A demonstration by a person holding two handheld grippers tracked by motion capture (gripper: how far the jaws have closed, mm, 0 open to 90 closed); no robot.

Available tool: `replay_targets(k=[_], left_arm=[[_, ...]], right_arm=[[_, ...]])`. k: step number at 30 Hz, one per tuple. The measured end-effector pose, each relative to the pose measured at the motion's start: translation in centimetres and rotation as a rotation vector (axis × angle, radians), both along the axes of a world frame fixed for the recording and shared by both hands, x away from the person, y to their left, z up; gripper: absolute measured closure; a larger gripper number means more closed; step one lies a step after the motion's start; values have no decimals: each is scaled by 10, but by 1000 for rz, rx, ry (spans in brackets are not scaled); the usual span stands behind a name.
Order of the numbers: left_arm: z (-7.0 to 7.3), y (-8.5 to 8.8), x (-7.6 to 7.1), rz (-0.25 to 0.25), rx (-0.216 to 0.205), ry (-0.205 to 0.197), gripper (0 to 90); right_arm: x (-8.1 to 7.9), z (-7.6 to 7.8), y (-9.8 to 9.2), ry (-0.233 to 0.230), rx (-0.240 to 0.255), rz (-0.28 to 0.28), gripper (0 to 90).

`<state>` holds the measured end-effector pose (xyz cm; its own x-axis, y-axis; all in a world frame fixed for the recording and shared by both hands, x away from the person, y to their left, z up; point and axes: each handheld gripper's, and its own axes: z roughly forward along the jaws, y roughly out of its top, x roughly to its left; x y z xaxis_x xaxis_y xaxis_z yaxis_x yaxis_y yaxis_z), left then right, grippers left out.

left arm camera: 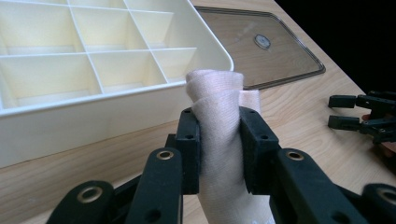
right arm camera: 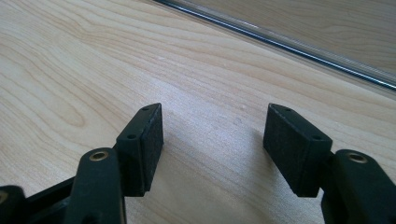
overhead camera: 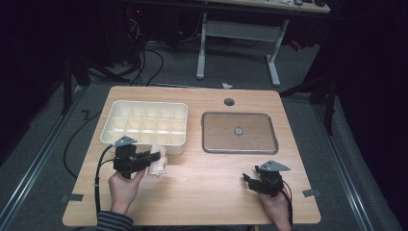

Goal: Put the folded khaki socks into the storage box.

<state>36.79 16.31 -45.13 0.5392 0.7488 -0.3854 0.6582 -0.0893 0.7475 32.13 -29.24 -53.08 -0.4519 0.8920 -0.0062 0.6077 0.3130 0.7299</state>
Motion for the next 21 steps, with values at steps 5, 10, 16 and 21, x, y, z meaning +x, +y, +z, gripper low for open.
replay_targets(k=[5, 10, 16, 21], left_arm=[[5, 4, 3, 7, 8, -6, 719], [8, 7, 5, 11, 5, -13, 719], [13, 9, 9, 13, 16, -20, 719], [17, 13, 14, 19, 27, -25, 719]], right_arm=[[0, 0, 0, 0, 0, 0, 378], [0, 0, 0, 0, 0, 0, 378], [0, 0, 0, 0, -1, 0, 378], [0, 0, 0, -1, -2, -2, 378]])
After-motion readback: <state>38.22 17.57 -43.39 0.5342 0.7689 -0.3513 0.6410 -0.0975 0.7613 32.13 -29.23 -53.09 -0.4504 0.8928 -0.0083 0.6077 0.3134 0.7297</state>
